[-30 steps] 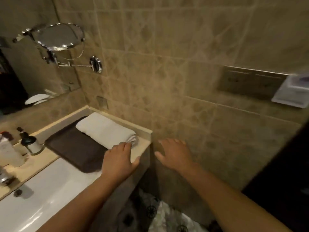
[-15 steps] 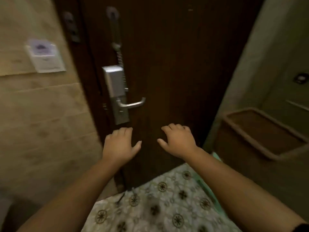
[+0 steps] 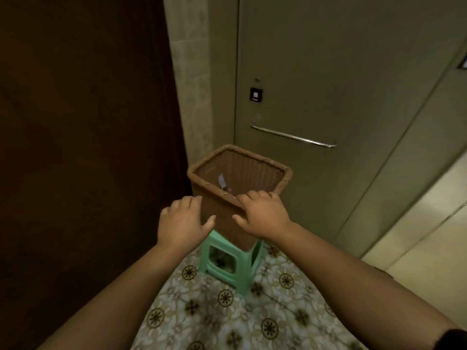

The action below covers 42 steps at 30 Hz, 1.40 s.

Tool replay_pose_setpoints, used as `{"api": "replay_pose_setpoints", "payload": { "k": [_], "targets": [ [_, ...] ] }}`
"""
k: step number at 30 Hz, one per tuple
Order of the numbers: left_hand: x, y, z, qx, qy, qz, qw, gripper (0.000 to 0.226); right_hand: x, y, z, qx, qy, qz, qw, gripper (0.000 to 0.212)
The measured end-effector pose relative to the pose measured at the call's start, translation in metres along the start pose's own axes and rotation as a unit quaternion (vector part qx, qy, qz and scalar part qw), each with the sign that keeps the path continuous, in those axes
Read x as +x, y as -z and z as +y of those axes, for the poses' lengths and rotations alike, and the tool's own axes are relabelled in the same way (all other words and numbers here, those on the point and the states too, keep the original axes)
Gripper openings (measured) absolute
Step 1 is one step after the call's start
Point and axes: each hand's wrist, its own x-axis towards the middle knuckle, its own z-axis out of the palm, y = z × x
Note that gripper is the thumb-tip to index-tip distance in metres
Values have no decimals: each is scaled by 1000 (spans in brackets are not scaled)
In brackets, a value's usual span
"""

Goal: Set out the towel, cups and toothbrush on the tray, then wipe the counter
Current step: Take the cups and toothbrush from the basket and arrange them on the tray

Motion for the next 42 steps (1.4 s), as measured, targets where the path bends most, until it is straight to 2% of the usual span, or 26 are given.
{"api": "replay_pose_setpoints", "payload": {
  "k": [5, 12, 21, 28, 33, 38, 42],
  "targets": [
    [68, -46, 6, 4, -9, -6, 1000, 64, 45, -27, 44, 0, -29, -1, 1000, 57],
    [165, -95, 9, -11, -14, -30, 999, 61, 131, -47, 92, 0, -24, -26, 999, 58],
    [248, -133, 9, 13, 48, -56, 997, 67, 239, -78, 133, 17, 31, -30, 999, 55],
    [302, -171, 17, 46, 151, -54, 986, 67, 323, -121, 177, 44, 129, -31, 990, 56],
    [326, -200, 43, 33, 269, -41, 962, 62, 382, -161, 218, 49, 243, -59, 967, 52],
    [341, -226, 79, -9, 359, -30, 933, 67, 409, -213, 247, 85, 286, -156, 942, 58],
    [353, -268, 84, -98, 452, -11, 887, 76, 415, -272, 249, 129, 251, -235, 930, 57]
  ]
}}
